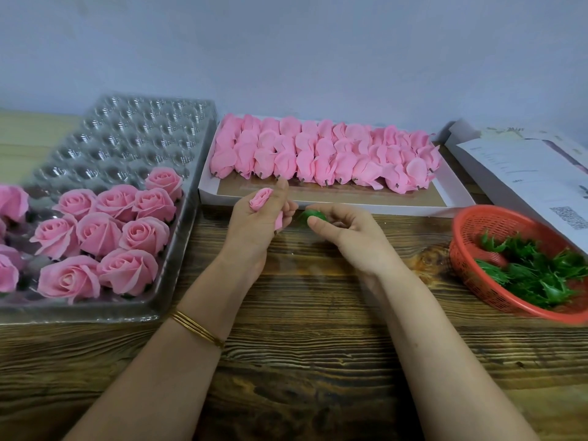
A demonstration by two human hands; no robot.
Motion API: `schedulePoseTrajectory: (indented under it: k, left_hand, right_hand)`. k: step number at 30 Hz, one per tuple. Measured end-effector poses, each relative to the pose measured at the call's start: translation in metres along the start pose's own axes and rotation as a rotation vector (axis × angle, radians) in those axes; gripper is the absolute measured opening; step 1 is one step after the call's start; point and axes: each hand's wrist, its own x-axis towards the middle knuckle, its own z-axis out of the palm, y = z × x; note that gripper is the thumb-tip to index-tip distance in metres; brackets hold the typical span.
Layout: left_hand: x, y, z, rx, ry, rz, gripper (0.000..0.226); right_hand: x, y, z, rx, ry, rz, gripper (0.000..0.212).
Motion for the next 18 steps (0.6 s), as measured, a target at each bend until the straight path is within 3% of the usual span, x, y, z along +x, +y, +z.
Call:
schedulePoseTrajectory:
  k: [5, 8, 18]
  left_hand:
    - [-0.0018, 0.0032, 0.0001, -0.069, -0.012, -0.02, 0.048]
    - [-0.0021, 0.0053, 0.0, -0.144, -0.013, -0.051, 0.041]
    - [-0.0008, 0.0063, -0.0009, -0.137, -0.014, -0.047, 0.041]
  right_hand:
    - [0.0017, 0.0007, 0.0022, 0.152, -0.049, 0.101, 0.024]
    - [0.0021, -0.0009, 0.003, 0.297, -0.092, 0.173, 0.014]
    - [-0.0022, -0.0016, 0.0089, 0.513, -0.176, 0.256, 0.021]
